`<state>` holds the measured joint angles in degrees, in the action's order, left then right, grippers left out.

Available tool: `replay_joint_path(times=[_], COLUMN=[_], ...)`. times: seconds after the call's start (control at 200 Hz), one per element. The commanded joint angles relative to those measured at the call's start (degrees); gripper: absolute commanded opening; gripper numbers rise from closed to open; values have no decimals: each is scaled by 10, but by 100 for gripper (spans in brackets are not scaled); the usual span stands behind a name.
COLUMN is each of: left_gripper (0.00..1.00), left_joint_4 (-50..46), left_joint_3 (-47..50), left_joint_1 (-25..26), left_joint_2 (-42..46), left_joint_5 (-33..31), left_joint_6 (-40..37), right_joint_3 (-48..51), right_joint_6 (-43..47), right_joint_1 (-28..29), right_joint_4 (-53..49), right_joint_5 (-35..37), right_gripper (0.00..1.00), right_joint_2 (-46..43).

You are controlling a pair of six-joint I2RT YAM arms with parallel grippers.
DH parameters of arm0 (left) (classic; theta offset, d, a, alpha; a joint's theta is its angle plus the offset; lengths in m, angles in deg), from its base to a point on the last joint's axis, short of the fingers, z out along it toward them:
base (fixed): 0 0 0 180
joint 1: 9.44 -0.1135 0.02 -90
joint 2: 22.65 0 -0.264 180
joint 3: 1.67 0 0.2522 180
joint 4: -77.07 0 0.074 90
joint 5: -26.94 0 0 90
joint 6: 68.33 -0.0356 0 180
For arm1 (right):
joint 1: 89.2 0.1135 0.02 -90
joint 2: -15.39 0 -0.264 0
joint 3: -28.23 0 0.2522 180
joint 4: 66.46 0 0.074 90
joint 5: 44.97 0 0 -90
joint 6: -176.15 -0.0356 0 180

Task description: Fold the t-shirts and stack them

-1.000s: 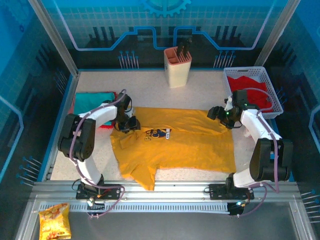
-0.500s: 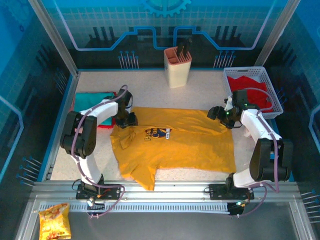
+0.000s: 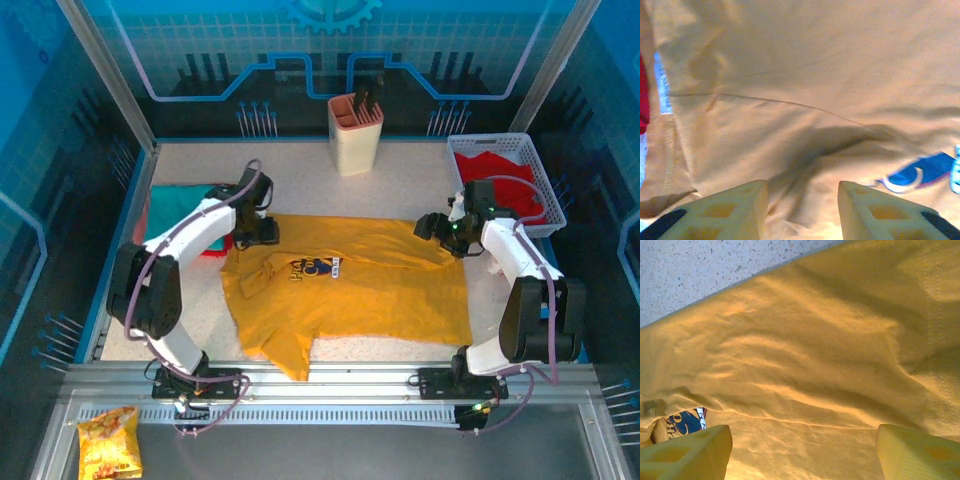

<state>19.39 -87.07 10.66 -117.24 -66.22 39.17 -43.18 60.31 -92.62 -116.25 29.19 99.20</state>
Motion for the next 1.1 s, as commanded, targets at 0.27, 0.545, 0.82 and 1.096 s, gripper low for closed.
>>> replay_joint_path(times=[0.27,0.545,0.82,1.096], left_gripper=[29,32,32,31], left_joint_4=[-20,-3,2,12], left_joint_3=[34,33,39,31], left_joint_1=[143,143,143,143], left_joint_2=[-23,-75,-94,-126], left_joint_5=[-90,-116,-175,-191], left_joint_6=[8,-24,-18,-18], right_joint_3=[-10,-6,-6,-8], right_joint_6=[3,5,8,9], right_joint_1=[10,10,10,10], right_joint_4=[-8,-10,-11,-11], right_joint_5=[-18,-16,-13,-16], right_gripper=[77,77,77,77], right_joint_2=[-2,-5,-4,-4])
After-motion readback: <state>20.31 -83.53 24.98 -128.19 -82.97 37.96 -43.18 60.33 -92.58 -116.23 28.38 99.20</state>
